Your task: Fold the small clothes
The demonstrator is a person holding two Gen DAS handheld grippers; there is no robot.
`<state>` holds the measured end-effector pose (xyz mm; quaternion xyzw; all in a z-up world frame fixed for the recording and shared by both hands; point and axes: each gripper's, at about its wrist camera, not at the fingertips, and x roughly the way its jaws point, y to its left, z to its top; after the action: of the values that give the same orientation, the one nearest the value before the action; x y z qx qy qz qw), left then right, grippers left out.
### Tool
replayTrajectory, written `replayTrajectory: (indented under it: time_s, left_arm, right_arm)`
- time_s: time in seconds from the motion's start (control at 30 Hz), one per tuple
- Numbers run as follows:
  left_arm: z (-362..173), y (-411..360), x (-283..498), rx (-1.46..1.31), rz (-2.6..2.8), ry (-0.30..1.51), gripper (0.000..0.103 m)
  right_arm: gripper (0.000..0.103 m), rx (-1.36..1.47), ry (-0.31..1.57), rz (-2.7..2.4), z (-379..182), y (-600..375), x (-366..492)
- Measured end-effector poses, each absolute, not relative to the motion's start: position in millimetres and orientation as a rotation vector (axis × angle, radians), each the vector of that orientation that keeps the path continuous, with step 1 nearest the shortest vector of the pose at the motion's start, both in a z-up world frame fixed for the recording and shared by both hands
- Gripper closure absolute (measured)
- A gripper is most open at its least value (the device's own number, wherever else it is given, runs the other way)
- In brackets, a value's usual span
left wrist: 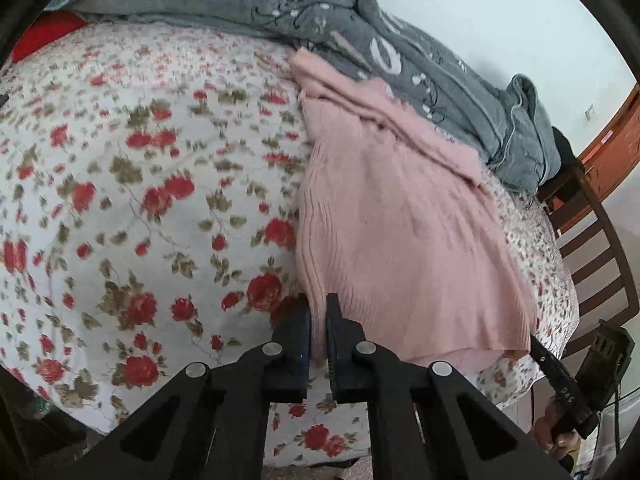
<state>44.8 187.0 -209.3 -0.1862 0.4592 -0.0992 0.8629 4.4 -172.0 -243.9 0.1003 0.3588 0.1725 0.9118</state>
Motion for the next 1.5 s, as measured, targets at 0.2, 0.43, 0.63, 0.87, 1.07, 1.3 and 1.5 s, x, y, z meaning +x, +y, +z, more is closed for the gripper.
replayTrajectory:
  time_s: [0.2,0.43,0.63,0.87,1.07,1.3,1.5]
  left_arm:
    - [-168,190,45,-0.400,-0.230,0.892,0.096]
    - [-118,184,70,-0.388,-0.249,0.807,0.096]
    - [-86,177,108,-0.382,-0.237,0.758,0.096]
    - [-75,167,165,-0.408,-0.248,0.751,0.096]
    - [-99,156,177,-0.372,-0.262,0.816,0.096]
    - [-126,174,145,-0.383,-0.236,0.849,0.096]
    - [-151,186,108,-0.408,-0.214,0.886,0.096]
  right_arm:
    - [0.095,0.233,0.653,0.397,-201,-178,6]
    - [0.095,0.263,0.596,0.375,-159,-187,31]
    - [0.097,0.256,0.549,0.346,-130,-194,67]
    - [0.103,0.256,0.505,0.301,-118,-201,118]
    - [0.099,0.231,0.641,0.332,-152,-201,139]
    - [0.087,0.251,0.834,0.343,-206,-198,94]
    - [0.065,0.311,0.886,0.347,-230,-199,57]
